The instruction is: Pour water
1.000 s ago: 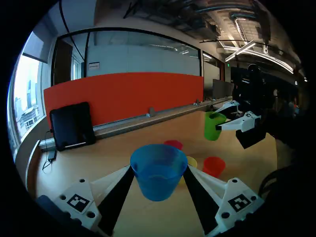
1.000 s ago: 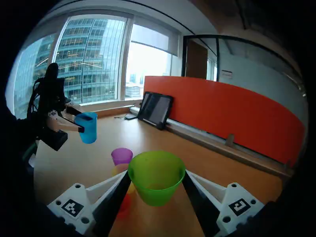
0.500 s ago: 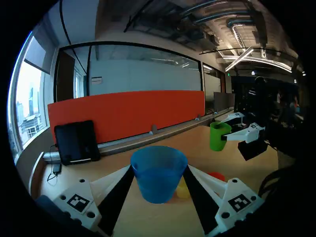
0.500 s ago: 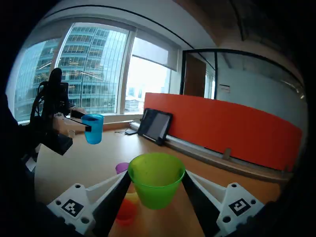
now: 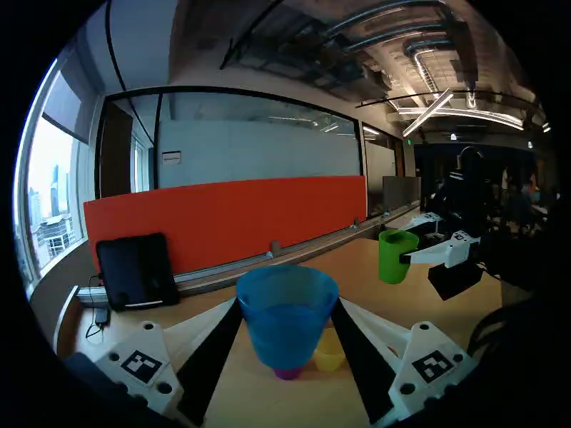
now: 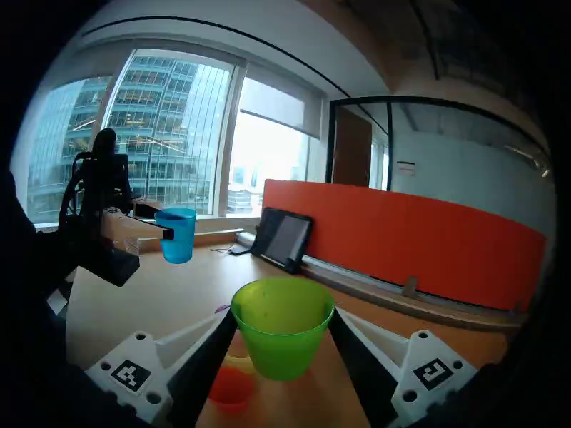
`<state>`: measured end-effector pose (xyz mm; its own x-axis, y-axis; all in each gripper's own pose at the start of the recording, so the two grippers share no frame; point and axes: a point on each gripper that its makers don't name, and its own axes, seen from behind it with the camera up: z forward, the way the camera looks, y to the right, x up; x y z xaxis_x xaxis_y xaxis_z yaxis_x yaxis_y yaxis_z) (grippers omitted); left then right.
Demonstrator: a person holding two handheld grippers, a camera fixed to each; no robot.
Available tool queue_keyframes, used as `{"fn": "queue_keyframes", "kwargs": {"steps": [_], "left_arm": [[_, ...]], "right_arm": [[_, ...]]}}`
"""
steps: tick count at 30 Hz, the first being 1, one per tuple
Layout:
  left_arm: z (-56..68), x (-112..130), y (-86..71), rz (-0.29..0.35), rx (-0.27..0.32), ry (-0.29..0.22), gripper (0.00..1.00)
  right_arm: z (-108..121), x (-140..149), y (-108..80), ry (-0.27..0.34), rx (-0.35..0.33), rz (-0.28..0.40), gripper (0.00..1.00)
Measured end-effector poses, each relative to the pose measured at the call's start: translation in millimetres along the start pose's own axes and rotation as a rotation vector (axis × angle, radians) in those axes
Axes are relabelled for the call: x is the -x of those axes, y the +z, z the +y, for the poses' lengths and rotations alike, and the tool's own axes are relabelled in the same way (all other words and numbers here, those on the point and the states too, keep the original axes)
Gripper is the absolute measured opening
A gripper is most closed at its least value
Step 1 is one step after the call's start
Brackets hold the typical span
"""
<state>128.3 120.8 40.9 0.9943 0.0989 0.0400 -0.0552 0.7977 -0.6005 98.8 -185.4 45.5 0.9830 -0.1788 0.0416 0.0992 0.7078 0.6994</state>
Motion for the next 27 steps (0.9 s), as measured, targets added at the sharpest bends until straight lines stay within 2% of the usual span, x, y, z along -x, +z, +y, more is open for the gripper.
{"fn": "queue_keyframes", "kwargs": {"steps": [11,20,27], "left_arm": [[-1.5,-15.3,-0.2,0.036,-0.014,0.044,0.85],[-3.5,-31.6,3.7,0.056,-0.03,0.108,0.85],[-2.4,-46.7,8.4,0.081,-0.038,0.165,0.85]], "right_arm": [[-13.2,-8.2,0.5,0.026,-0.037,0.016,0.92],[-31.0,-12.2,3.7,0.058,-0.094,0.025,0.92],[-43.5,-15.4,7.0,0.053,-0.13,0.031,0.92]]}}
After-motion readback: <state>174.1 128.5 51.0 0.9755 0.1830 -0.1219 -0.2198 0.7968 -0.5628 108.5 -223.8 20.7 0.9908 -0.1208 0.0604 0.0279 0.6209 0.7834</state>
